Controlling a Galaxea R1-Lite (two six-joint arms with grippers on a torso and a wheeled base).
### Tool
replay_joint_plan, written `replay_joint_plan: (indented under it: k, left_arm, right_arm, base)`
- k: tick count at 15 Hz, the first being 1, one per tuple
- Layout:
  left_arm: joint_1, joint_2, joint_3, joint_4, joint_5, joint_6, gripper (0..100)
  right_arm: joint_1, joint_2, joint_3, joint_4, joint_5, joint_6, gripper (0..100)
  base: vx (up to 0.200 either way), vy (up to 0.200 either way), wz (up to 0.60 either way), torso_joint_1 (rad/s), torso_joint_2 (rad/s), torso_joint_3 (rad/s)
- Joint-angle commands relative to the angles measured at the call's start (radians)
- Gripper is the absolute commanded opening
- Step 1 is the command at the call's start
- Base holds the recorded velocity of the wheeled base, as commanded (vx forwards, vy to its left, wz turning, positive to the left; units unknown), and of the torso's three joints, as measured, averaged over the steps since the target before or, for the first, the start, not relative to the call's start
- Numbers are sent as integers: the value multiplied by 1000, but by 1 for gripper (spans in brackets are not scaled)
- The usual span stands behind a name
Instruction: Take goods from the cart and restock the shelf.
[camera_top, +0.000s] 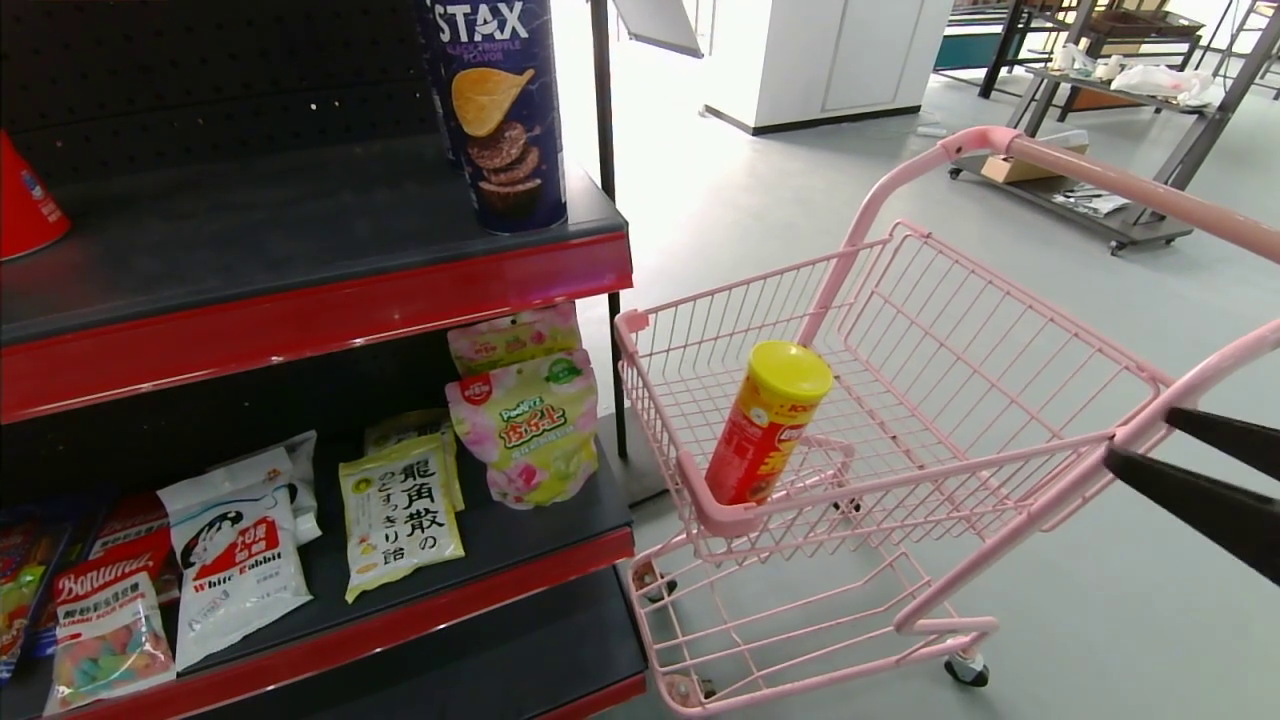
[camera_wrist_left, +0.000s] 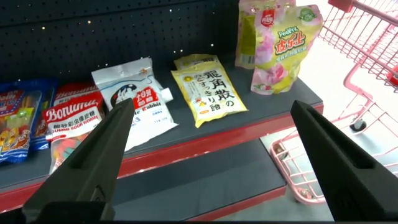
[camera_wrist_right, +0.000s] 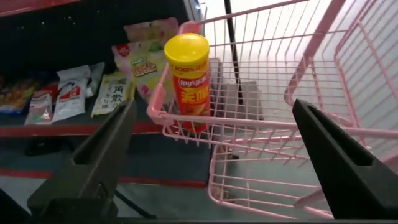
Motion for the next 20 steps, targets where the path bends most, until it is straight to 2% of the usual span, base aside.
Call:
replay_joint_plan:
  k: [1, 5, 10, 13, 16, 20]
  left_arm:
    - [1, 0, 0, 0, 0, 0, 100]
    - [1, 0, 0, 0, 0, 0, 100]
    - [1, 0, 0, 0, 0, 0, 100]
    - [1, 0, 0, 0, 0, 0, 100]
    - [1, 0, 0, 0, 0, 1, 100]
    - [1, 0, 0, 0, 0, 1, 100]
  right_arm:
    - [42, 340, -34, -165, 75, 28, 100]
    - [45, 490, -33, -283, 152, 18, 100]
    - [71, 596, -51, -330, 160, 10, 100]
    - [105, 673, -57, -419, 169, 11, 100]
    - [137, 706, -65, -427, 167, 10, 100]
    - [140, 806, -128, -473, 169, 11, 100]
  base:
    - [0, 0, 0, 0, 0, 0]
    - [0, 0, 0, 0, 0, 0]
    - [0, 0, 0, 0, 0, 0]
    - [0, 0, 0, 0, 0, 0]
    - [0, 0, 0, 0, 0, 0]
    - [0, 0, 0, 0, 0, 0]
